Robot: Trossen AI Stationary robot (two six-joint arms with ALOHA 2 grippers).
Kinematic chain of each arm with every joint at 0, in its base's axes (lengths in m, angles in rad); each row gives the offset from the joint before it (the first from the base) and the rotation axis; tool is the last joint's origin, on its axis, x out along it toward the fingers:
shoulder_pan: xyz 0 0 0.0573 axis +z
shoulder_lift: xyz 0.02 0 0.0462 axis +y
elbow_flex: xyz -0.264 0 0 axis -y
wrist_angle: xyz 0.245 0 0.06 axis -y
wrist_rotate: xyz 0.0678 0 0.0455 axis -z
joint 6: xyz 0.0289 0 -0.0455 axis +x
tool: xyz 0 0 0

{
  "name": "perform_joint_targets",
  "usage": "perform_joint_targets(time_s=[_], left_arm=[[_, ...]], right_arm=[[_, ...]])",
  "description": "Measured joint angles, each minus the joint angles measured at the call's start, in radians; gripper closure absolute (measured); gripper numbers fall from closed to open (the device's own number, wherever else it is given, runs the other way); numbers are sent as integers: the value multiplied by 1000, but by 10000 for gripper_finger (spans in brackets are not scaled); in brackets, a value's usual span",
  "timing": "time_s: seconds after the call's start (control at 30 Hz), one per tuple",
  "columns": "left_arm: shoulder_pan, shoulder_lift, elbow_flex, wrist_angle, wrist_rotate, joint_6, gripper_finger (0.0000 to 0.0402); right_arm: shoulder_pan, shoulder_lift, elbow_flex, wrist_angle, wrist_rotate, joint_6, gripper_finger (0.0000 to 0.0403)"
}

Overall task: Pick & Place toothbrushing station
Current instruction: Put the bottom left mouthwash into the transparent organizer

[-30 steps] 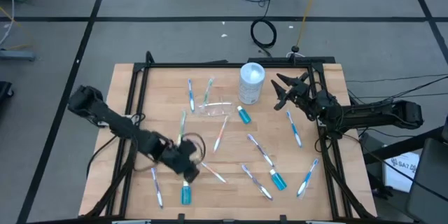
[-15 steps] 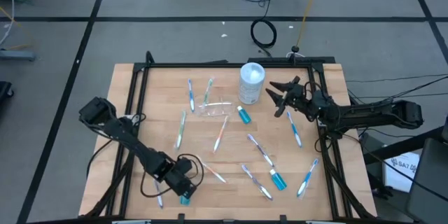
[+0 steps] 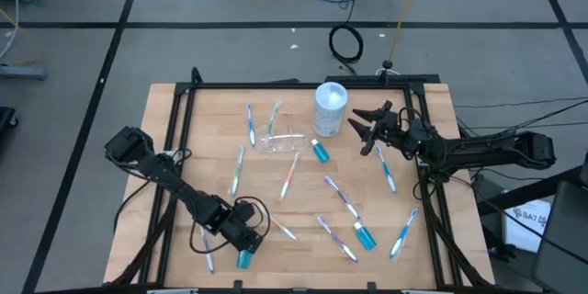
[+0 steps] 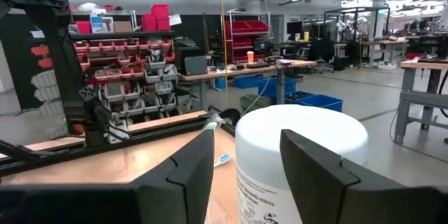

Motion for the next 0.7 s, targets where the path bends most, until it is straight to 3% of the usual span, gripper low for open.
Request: perform_joint_targets(time_s=[0.43, 0.7], left_arm=[[-25, 69, 2, 82, -8, -9, 149], [-31, 67, 4, 49, 11, 1, 153]], right_arm=[[0, 0, 1, -33, 1, 0, 248], [0, 0, 1, -31, 2, 2, 248]])
